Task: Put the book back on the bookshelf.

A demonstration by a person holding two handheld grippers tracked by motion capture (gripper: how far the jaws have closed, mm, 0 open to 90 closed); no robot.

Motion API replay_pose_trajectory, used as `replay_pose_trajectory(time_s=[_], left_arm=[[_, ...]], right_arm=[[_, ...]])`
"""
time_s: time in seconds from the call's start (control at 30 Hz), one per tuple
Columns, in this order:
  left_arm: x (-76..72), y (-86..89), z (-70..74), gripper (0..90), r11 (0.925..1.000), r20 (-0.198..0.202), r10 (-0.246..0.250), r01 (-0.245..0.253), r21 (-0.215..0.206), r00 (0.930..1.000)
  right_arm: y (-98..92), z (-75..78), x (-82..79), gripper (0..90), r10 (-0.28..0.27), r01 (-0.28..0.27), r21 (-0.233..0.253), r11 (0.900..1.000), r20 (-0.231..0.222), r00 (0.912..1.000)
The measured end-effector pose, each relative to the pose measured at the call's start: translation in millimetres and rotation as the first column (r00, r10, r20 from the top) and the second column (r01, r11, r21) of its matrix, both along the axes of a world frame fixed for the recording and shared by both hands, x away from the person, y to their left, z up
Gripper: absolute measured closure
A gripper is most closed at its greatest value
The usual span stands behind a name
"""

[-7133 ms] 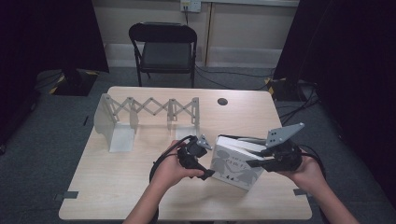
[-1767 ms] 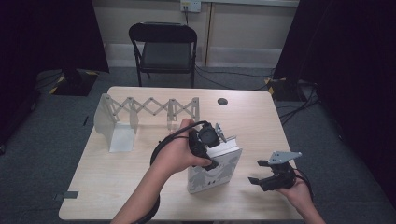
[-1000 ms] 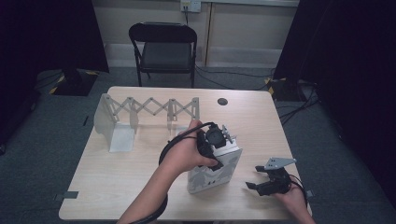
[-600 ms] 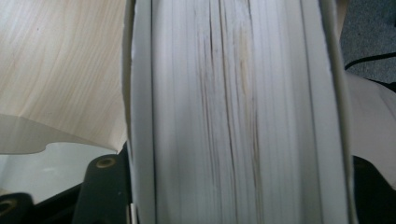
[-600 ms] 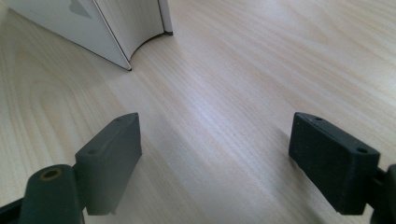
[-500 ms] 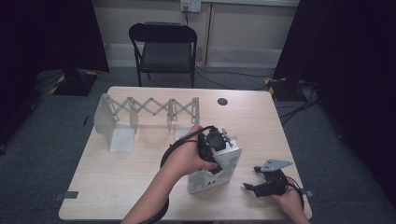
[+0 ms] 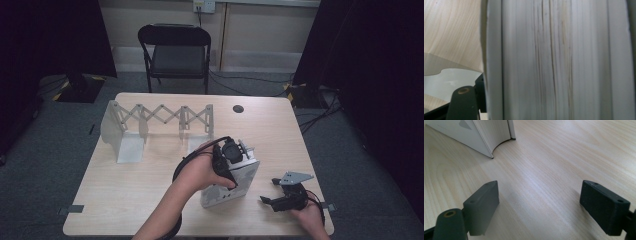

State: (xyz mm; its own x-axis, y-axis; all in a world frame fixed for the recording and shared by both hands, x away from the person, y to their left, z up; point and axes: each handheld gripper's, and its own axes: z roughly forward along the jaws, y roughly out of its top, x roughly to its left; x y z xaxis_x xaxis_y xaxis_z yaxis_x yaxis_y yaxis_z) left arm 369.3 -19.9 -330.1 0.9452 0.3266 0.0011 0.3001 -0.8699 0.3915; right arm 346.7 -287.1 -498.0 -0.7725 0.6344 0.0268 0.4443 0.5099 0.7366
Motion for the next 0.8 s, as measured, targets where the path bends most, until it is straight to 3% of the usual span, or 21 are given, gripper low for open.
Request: replay_pose_trajectory(time_s=[0.1,0.13,0.27,0.4,0.8], left_arm=[[-1.1,0.0,0.1,27.4,0.9998,0.005,0.021,-0.021,0.005,0.9998],[-3.2,-0.4,0.0,30.6,0.9997,0.023,0.022,-0.022,0.001,0.9995],[-6.2,-2.9,3.1,38.7,0.9993,0.051,-0.001,-0.001,0.037,0.9987],[-6.4,-1.6,8.5,48.2,0.9997,0.02,0.012,-0.012,0.019,0.9997],[-7.5,-2.0,10.2,50.3,0.9986,0.006,0.047,-0.047,0.026,0.9989]], right_arm=[[0.0,-0.6,-0.1,15.2,-0.001,0.001,0.003,1.0,0.004,1.0],[0.1,-0.6,-0.2,15.2,-0.002,0.002,0.003,1.0,0.005,1.0],[1.2,-0.9,-0.8,15.2,0.0,0.0,-0.008,1.0,0.014,0.9999],[1.2,-0.7,-0.9,15.2,0.0,0.0,-0.01,1.0,0.013,0.9999],[1.4,-0.7,-1.0,15.2,-0.001,0.001,-0.01,1.0,0.014,0.9999]])
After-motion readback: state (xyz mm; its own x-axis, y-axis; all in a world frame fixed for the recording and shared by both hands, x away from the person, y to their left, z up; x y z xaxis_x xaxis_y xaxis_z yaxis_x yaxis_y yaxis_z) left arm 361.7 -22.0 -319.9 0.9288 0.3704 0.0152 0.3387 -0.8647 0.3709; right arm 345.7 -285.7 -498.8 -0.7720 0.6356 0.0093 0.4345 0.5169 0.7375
